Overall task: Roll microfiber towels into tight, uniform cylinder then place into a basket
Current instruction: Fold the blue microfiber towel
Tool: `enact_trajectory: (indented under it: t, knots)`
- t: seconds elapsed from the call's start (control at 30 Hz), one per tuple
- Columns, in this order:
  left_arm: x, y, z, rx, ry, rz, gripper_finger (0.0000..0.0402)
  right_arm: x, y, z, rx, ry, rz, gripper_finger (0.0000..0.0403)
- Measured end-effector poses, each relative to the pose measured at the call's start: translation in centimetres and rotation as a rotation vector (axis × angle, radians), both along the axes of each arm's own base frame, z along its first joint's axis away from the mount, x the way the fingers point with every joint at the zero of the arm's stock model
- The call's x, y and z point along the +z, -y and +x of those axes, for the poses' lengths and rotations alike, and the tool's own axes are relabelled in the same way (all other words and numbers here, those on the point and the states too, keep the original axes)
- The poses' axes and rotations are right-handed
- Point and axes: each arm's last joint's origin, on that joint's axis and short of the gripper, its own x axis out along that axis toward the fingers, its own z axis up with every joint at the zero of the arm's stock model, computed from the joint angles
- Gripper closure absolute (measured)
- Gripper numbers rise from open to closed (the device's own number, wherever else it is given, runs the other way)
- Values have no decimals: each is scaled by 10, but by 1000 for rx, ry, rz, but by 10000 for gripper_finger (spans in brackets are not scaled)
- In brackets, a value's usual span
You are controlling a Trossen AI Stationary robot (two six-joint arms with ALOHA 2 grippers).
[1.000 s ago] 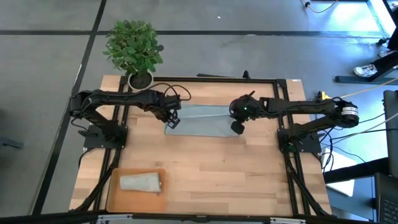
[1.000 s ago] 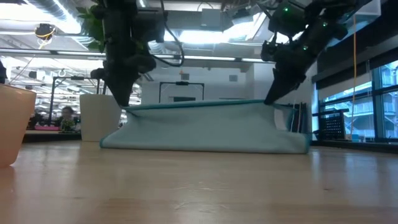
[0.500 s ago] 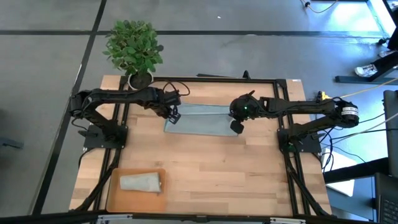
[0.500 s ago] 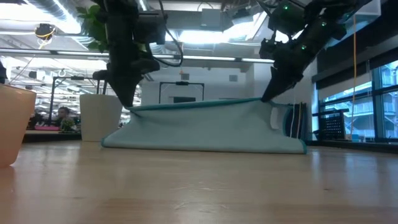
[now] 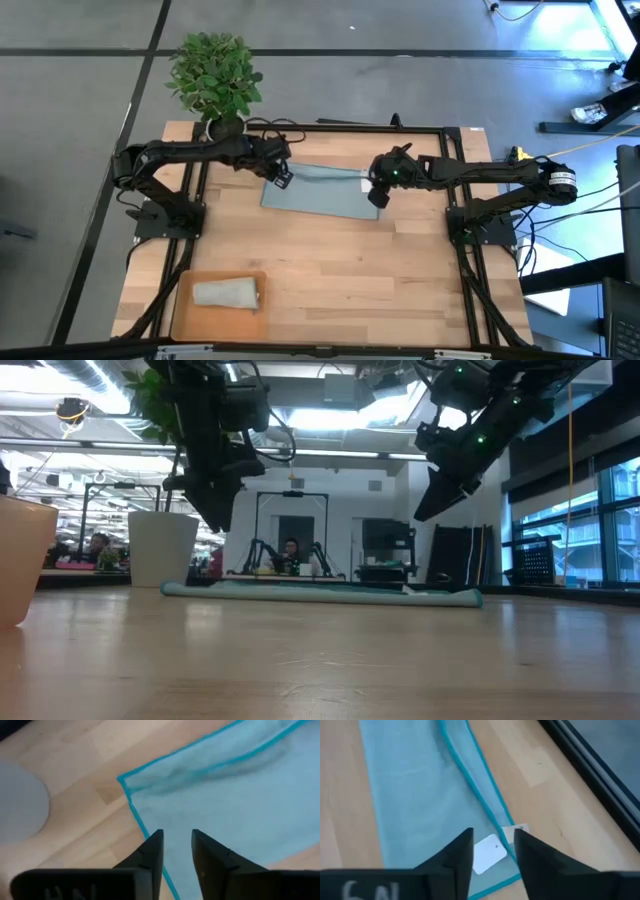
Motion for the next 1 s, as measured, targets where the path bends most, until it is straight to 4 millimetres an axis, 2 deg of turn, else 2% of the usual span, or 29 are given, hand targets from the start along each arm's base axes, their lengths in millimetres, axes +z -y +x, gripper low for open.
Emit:
enact_trajectory:
  t: [0.17, 0.3, 0.5, 0.6, 0.7, 0.83, 1.0]
  knots:
    - [0, -6, -3, 23, 1, 2, 290, 3, 0, 3, 14, 41, -4, 223]
    - [0, -7, -3, 22, -3, -7, 290, 3, -3, 5, 109, 60, 66, 213]
    - [-2, 7, -1, -167, -44, -73, 289, 2, -21, 8, 331, 98, 243, 212]
    - [-3, 16, 2, -259, -48, -80, 290, -5, -32, 7, 372, 86, 300, 212]
    - [-12, 25, 3, -302, -53, -78, 291, -22, -39, 3, 335, 50, 358, 212]
    - [-33, 38, 2, -275, -19, -100, 290, -45, -44, -1, 258, 9, 348, 212]
    - [-60, 49, -2, -294, 35, -86, 292, -59, -46, 2, 257, 11, 340, 212]
